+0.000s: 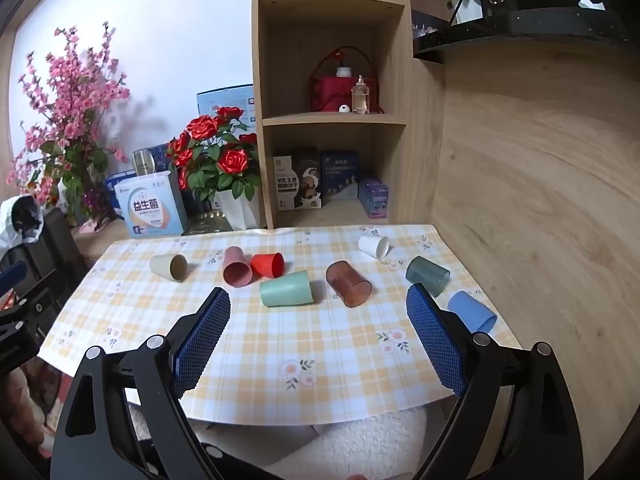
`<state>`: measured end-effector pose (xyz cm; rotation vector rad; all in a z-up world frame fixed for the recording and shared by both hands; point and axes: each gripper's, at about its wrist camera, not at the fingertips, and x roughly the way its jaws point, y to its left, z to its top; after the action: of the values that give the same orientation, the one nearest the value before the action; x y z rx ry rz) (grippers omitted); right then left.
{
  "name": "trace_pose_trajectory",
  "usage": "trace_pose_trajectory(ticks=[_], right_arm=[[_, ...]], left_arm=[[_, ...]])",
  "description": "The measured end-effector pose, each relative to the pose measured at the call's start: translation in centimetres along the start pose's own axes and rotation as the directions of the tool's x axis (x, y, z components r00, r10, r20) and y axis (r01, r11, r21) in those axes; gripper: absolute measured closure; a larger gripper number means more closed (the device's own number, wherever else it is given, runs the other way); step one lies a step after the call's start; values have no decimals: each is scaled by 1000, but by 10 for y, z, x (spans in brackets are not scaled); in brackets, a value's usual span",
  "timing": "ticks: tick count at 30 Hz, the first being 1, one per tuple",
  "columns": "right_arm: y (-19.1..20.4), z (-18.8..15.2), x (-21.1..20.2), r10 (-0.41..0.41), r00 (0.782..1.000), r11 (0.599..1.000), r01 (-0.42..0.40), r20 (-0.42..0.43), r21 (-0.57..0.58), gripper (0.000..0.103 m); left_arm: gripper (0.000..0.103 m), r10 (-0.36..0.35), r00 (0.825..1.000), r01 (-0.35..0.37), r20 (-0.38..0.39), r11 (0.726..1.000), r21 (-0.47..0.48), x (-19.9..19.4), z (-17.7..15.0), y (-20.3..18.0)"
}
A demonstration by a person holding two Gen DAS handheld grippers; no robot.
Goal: Flip cup upside down
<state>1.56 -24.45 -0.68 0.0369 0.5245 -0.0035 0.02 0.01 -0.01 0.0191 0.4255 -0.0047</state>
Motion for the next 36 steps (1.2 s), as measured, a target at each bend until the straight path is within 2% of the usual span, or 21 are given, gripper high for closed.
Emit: trace_pose_trajectory(ticks=[36], right_arm=[[1, 0, 1, 1, 1000, 1000, -1, -8, 3, 16]], left_arm=[[6, -3, 1000, 3, 8, 1000, 2, -2, -2, -2]])
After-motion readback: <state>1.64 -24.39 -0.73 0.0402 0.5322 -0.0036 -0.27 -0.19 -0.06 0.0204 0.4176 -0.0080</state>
